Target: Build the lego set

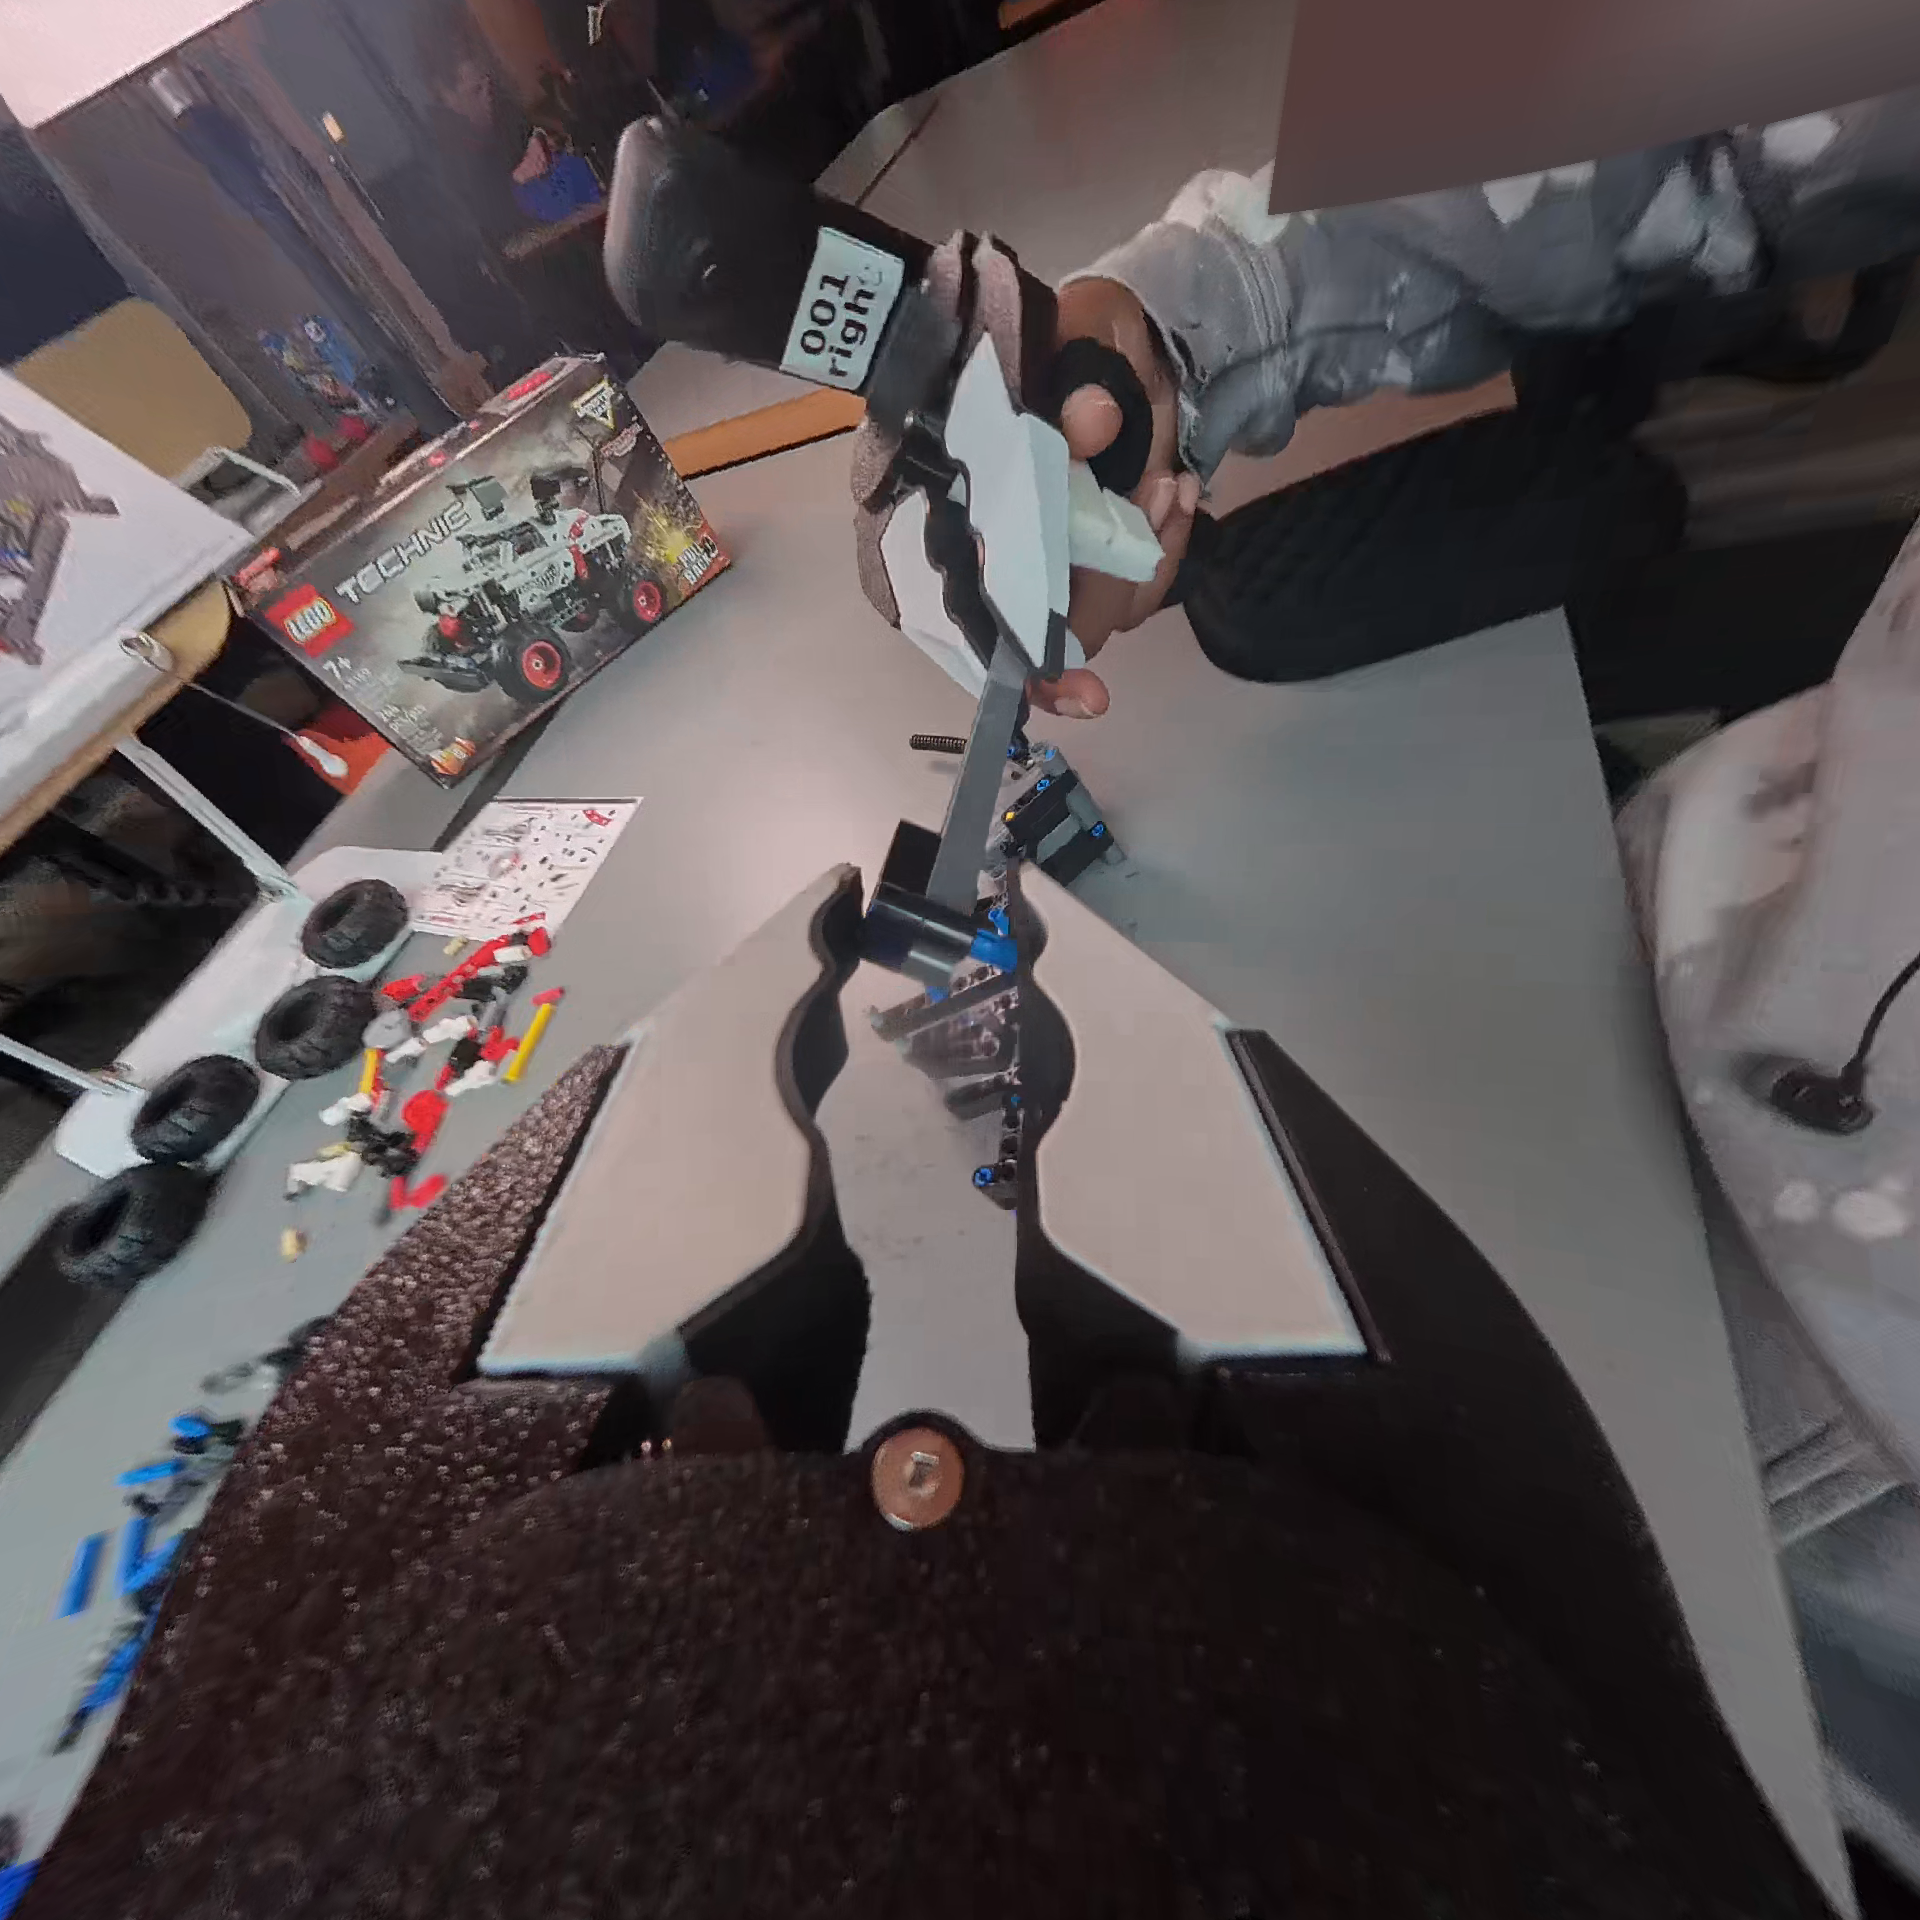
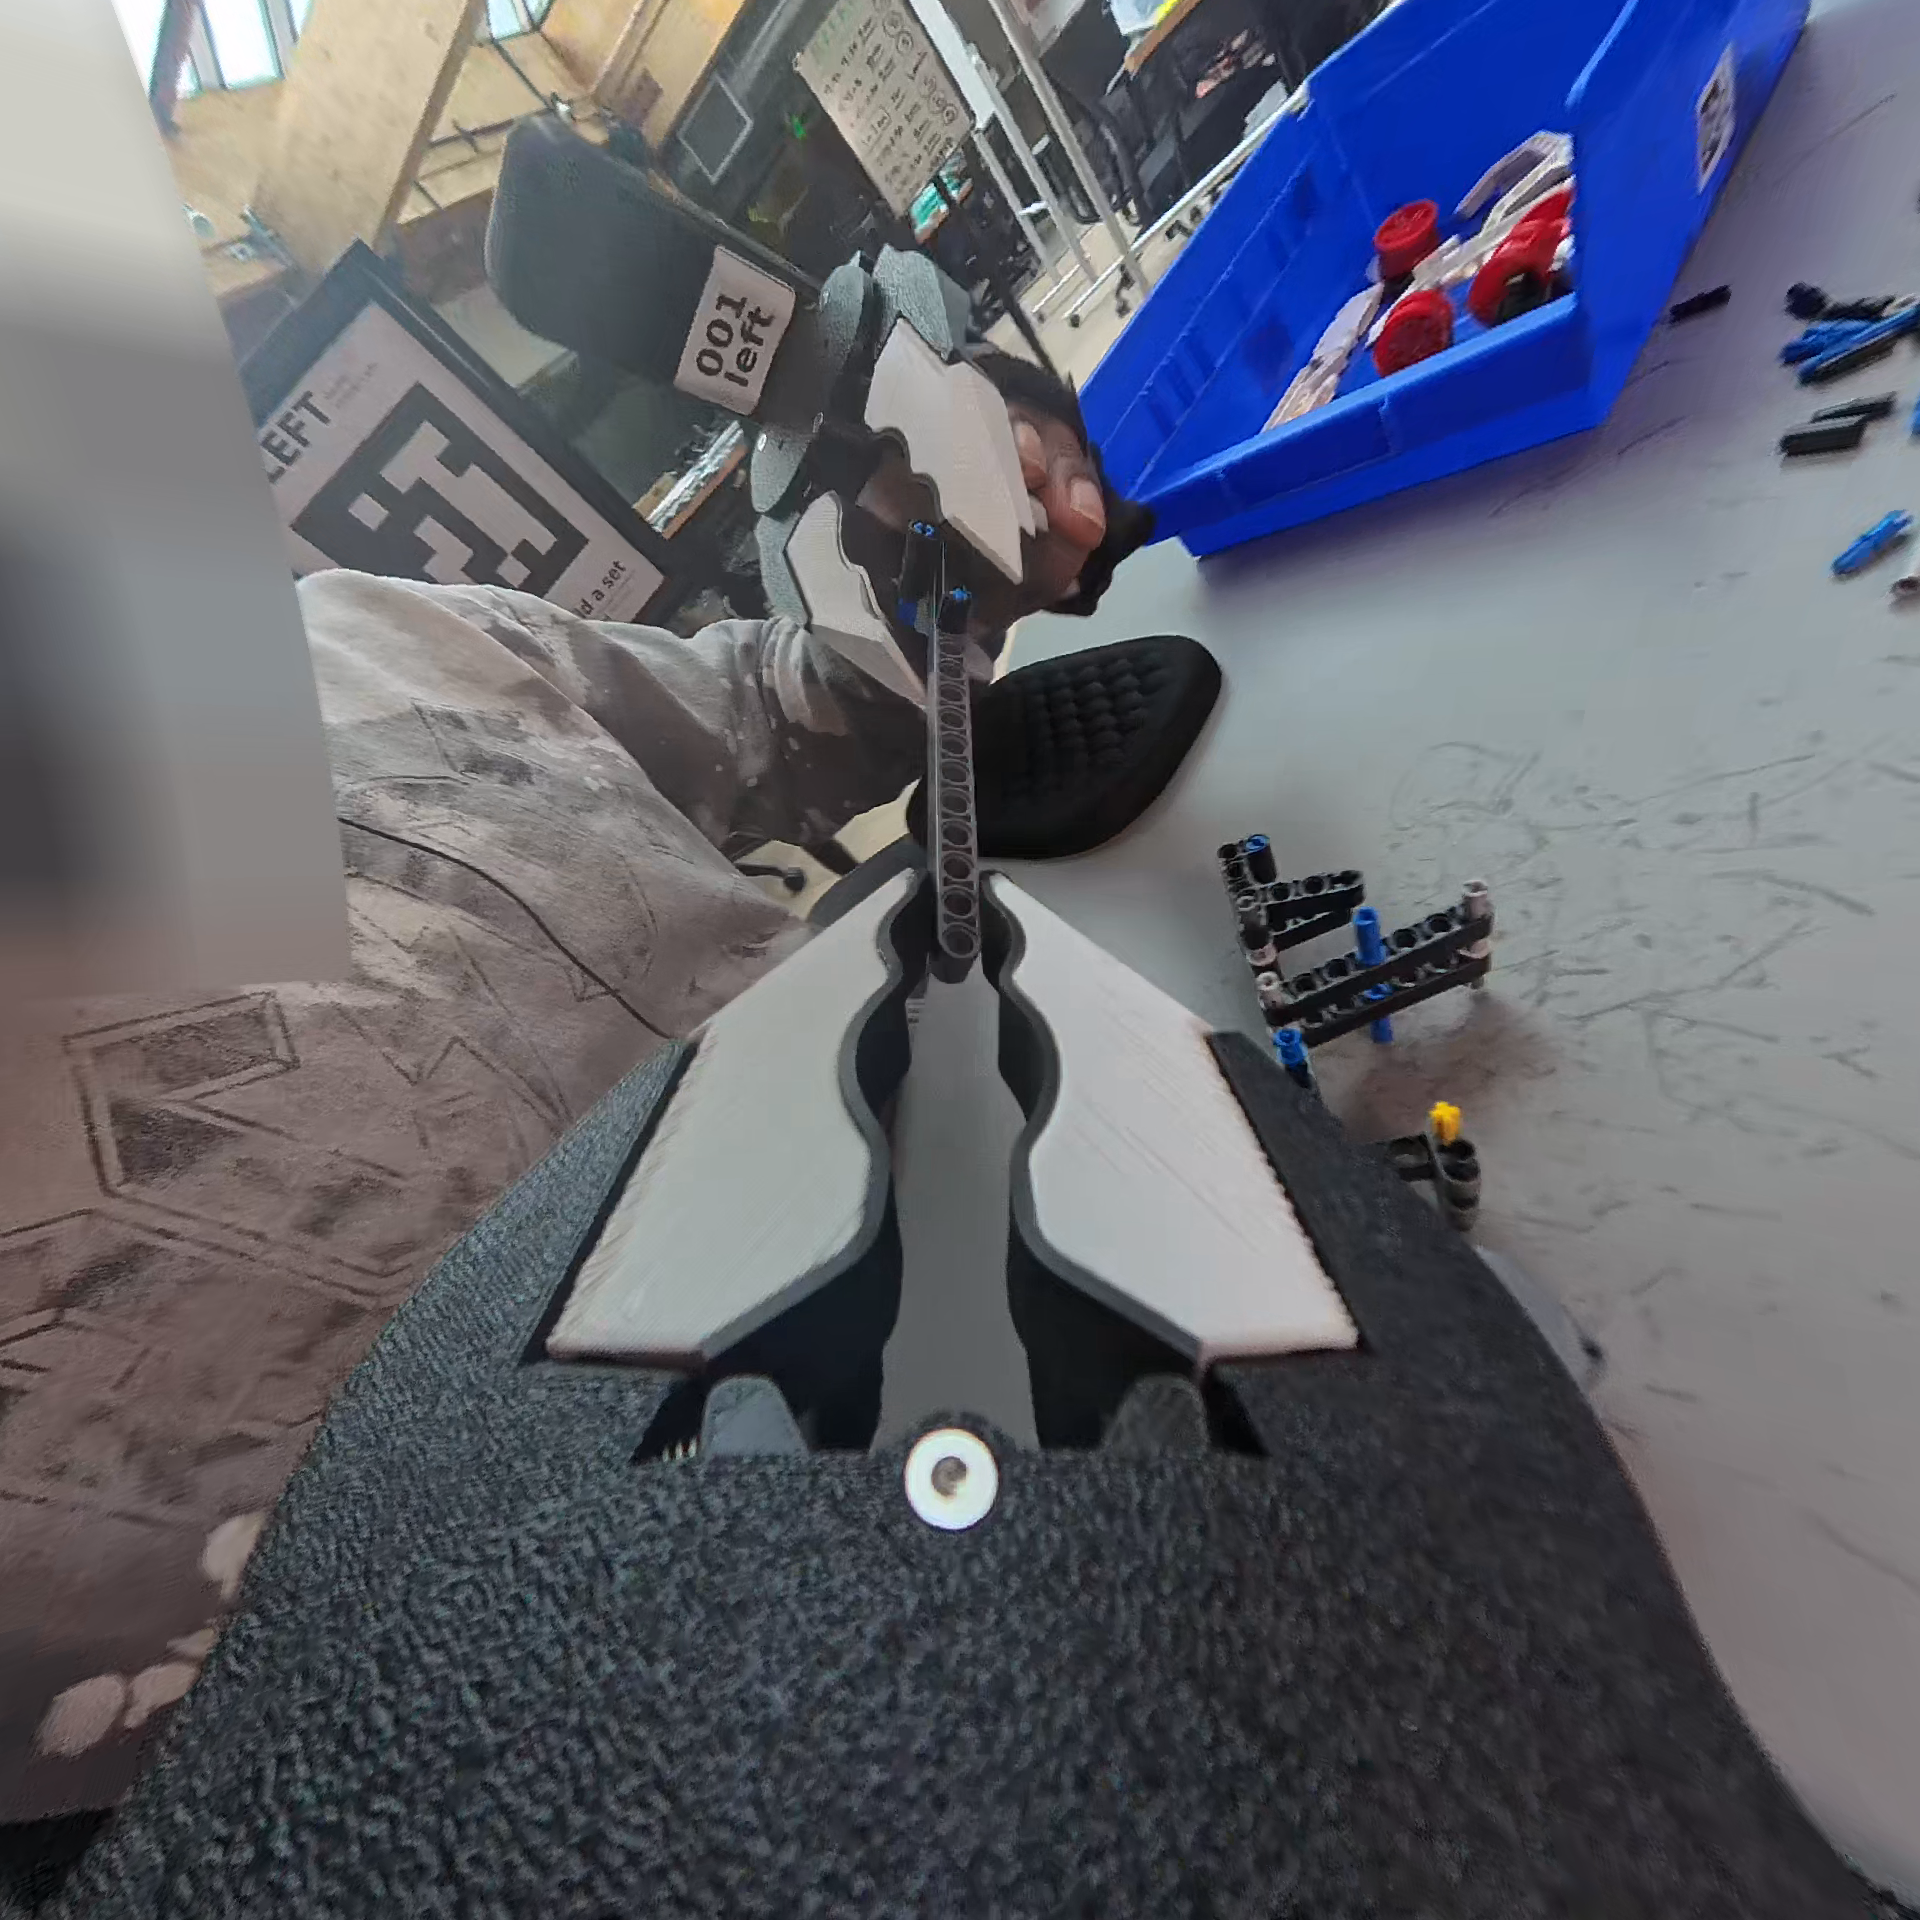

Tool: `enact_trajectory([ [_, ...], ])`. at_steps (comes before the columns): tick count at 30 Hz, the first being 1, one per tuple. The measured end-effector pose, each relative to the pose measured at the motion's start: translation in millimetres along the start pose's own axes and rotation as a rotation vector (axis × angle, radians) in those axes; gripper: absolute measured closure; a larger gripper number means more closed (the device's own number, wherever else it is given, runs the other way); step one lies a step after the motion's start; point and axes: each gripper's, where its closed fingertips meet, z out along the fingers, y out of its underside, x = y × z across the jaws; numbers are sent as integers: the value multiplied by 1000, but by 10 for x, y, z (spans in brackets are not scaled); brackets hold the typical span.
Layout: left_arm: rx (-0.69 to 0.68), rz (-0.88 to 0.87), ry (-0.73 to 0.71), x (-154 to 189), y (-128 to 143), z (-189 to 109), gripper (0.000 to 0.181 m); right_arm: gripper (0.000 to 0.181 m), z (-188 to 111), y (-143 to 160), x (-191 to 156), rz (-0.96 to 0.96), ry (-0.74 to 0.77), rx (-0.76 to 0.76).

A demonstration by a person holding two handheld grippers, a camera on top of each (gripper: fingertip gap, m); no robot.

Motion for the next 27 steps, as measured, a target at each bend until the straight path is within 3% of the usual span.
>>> enact_trajectory([
  [3,26,-342,64,-88,75,30,151,145,-61,-86,120,-314,212,24],
  [6,65,-730,161,-130,167,64,152,136,-89,-73,192,-729,469,-67],
  [9,109,-986,250,-144,233,107,152,138,-32,-14,277,-1053,674,-195],
  [13,131,-1119,304,-166,256,150,152,165,-21,-70,395,-1301,860,-283],
  [17,153,-1113,327,-192,217,103,151,172,24,-42,384,-1145,740,-259],
  [20,140,-958,292,-201,228,6,132,174,-8,-6,396,-921,609,-196],
  [27,-23,-582,172,-104,444,6,134,174,-42,87,427,-592,379,-157],
])
